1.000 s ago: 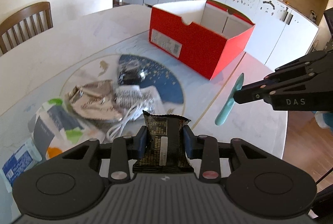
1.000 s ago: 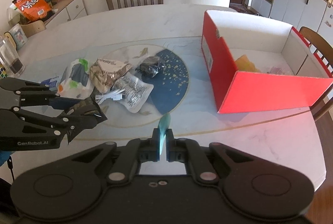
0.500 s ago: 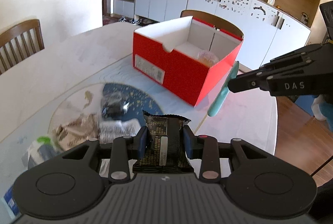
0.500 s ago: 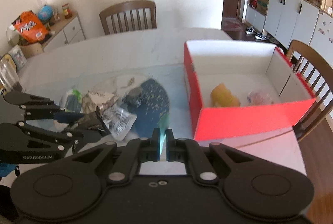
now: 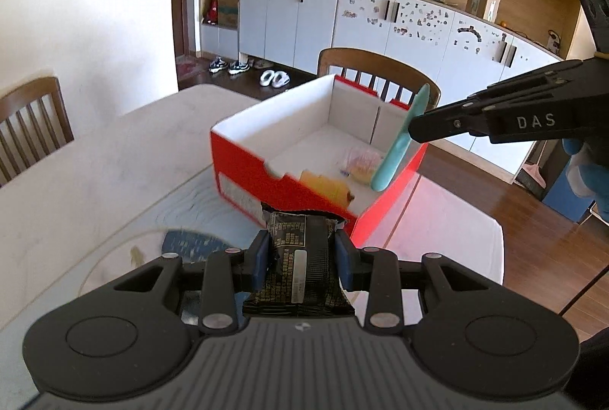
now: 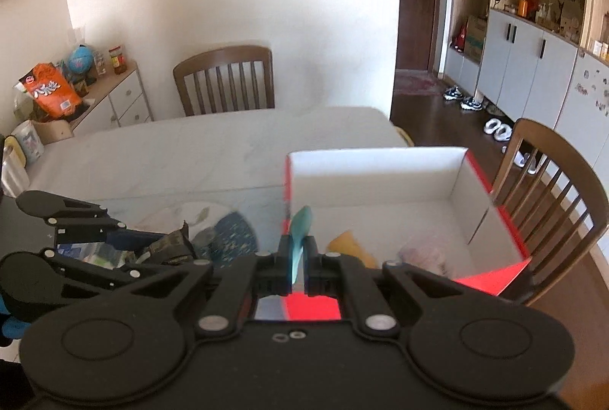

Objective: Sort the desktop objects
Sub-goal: 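Carry the snack bar and green stick over the red shoebox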

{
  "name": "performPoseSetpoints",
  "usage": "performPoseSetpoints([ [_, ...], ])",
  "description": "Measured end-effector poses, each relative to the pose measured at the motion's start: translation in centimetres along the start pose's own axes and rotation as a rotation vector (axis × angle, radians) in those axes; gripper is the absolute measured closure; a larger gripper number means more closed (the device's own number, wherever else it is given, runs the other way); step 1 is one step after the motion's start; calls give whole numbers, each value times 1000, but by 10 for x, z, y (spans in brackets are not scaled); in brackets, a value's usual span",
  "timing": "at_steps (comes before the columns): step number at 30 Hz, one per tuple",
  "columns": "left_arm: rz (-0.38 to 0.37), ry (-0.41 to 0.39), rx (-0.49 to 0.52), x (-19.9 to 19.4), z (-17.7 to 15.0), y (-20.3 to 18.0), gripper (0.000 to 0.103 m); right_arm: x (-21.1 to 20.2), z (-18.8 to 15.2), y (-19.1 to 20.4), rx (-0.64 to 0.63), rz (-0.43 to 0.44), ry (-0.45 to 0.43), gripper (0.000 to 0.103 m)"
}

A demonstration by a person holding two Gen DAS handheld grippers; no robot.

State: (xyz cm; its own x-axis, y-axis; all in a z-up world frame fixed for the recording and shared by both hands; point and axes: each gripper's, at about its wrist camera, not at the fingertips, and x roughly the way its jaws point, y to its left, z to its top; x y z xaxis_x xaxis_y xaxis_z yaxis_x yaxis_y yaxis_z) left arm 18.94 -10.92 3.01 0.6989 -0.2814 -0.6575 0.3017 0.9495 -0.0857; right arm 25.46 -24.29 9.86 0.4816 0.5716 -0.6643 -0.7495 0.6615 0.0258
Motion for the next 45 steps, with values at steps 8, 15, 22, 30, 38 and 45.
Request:
performPoseSetpoints([
  [8, 8, 11, -2, 22, 26, -18, 69, 7, 9, -34, -13, -7, -8, 99],
  [15, 5, 36, 18, 49, 45, -30, 69, 23, 18, -58, -15, -17, -14, 99],
  [22, -8, 72, 60, 82, 62, -40, 69, 36, 22, -84, -3, -21, -20, 100],
  [30, -53, 162, 75, 122, 76, -41, 69, 55, 26, -107, 24, -10, -2, 100],
  [38, -44, 201, 82, 158, 95, -40, 69, 76, 30, -122, 46, -8, 14, 100],
  [45, -16, 235, 118, 192, 108, -36, 69, 99, 31, -139, 73, -26, 40, 100],
])
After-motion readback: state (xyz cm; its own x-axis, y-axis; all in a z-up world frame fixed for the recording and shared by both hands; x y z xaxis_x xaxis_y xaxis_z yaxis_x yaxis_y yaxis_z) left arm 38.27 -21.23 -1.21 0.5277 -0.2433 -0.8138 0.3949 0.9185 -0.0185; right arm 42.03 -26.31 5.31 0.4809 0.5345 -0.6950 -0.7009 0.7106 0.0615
